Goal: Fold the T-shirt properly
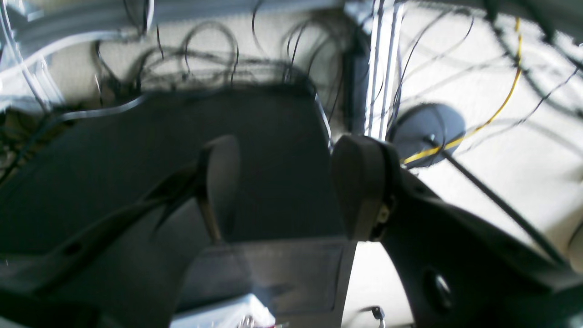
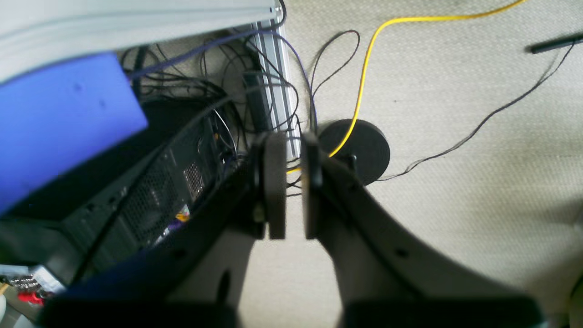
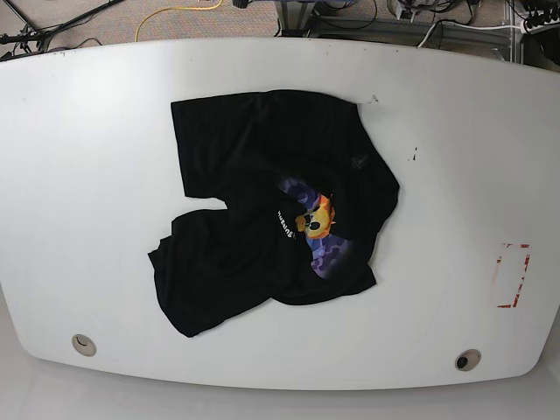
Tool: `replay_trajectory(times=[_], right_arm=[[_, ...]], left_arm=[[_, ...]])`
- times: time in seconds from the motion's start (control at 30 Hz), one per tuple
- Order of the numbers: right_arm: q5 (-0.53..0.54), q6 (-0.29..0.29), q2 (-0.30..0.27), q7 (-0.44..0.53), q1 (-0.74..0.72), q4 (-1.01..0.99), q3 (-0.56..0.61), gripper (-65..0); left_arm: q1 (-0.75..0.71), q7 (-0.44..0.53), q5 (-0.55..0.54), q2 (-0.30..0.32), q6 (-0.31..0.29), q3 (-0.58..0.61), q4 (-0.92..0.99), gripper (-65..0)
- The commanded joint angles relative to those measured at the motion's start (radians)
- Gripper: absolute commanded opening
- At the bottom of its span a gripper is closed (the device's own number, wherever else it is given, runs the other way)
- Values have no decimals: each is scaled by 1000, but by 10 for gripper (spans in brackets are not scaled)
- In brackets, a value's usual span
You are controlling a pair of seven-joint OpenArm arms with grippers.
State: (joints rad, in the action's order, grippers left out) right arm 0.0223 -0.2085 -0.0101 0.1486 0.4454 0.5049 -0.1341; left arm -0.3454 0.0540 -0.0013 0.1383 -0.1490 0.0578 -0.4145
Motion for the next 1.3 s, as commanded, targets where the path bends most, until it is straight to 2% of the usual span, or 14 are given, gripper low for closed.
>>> replay_trajectory(times=[0.0, 0.23, 0.3, 0.63, 1.27], right_arm=[[4, -5, 0, 28, 40, 39, -9, -602], [5, -2, 3, 36, 92, 102, -11, -602], [3, 3, 1, 25, 138, 163, -5, -601], [0, 6, 2, 26, 240, 319, -7, -601], [-3, 10, 4, 21, 353, 500, -1, -605]], left_arm=[[-33, 25, -8, 10, 1, -7, -36, -335], [-93, 28, -12, 19, 0, -16, -123, -335], [-143, 22, -13, 15, 2, -13, -216, -336], [-283, 45, -15, 30, 5, -26, -425, -336], [-404, 73, -20, 65, 12, -22, -587, -339]])
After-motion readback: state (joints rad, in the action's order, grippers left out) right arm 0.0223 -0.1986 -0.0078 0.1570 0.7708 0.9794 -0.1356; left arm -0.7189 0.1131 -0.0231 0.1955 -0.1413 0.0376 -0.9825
